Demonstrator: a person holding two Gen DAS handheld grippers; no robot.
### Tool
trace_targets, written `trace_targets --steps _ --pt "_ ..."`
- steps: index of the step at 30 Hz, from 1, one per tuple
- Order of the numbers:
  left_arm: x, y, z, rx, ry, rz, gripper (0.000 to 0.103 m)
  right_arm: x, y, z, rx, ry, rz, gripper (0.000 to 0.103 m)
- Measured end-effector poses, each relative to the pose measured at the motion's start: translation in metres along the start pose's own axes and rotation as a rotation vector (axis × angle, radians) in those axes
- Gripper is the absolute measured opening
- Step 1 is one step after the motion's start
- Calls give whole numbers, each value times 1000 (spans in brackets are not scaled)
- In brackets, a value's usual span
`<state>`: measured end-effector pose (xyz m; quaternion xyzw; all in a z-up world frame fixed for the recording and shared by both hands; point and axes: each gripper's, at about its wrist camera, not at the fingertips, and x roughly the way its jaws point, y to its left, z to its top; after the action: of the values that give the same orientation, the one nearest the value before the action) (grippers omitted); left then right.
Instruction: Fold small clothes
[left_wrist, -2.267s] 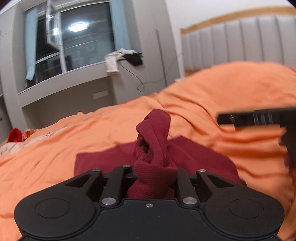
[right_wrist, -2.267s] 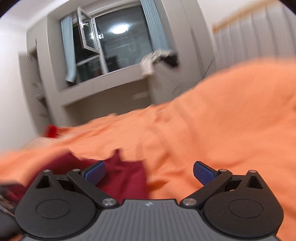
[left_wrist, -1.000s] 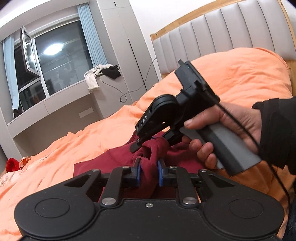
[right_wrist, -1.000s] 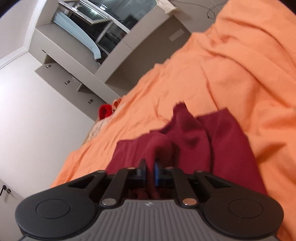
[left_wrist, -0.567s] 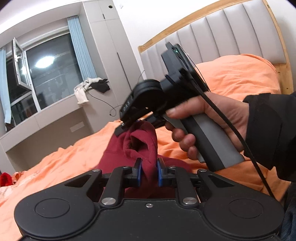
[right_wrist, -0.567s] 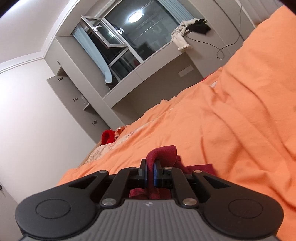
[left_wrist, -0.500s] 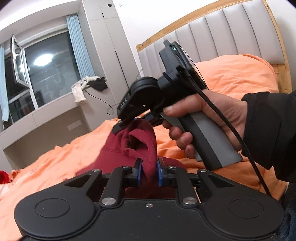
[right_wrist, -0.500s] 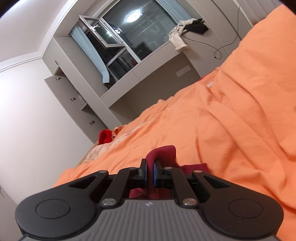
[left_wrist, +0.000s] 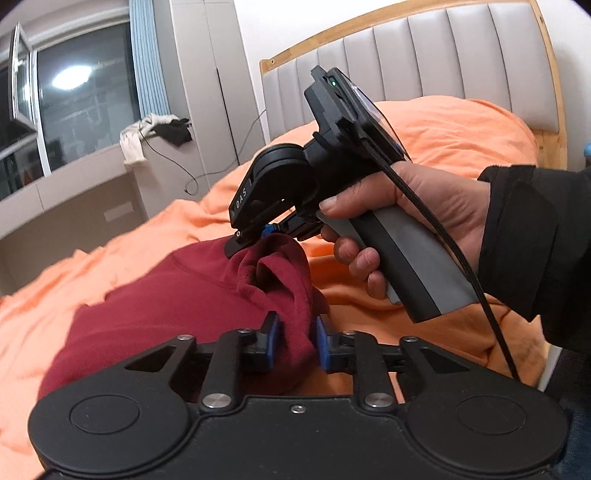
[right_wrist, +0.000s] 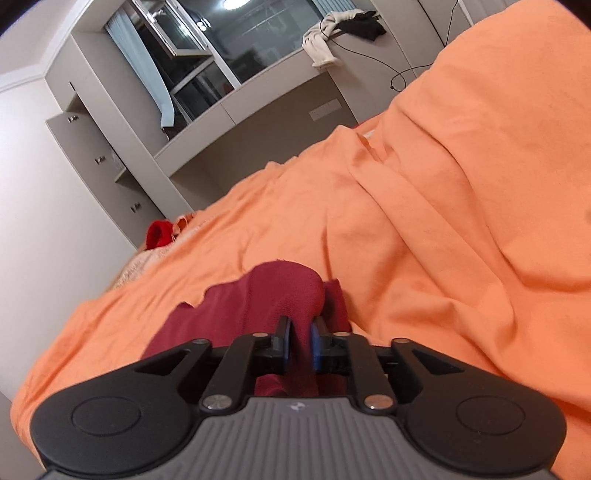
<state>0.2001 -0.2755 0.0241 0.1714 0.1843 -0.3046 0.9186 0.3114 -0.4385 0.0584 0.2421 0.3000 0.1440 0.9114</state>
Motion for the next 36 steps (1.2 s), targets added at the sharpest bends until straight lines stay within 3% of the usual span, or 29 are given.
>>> trace_targets --steps 3,5,7,11,15,18,23,28,33,36 --pt "-2 7 1 -44 -2 -39 42 -4 -2 -4 -20 8 -23 31" --pt "-4 14 3 -96 -2 -77 52 -6 -5 -5 -22 11 -32 48" --pt "-5 21 5 -152 -7 -113 68 -10 -9 -6 -23 13 -39 52" --pt "-15 32 10 -242 -40 -153 79 -16 -15 -7 -23 14 -48 66" --pt "-34 43 19 -267 -91 -118 91 -27 -15 -11 -60 23 -38 76" --pt "-40 57 27 -284 -105 -43 99 -33 -8 -15 -133 38 -35 86" --pt "-43 93 25 -316 -87 107 102 -38 8 -29 -311 68 -99 94" --pt "-44 143 4 -439 -20 212 102 -42 14 -39 -404 78 -150 101" --pt "-41 177 -23 -604 45 176 102 -44 11 -42 -406 94 -155 103" --pt "-38 180 -36 -626 49 140 102 -41 11 -46 -426 94 -170 103"
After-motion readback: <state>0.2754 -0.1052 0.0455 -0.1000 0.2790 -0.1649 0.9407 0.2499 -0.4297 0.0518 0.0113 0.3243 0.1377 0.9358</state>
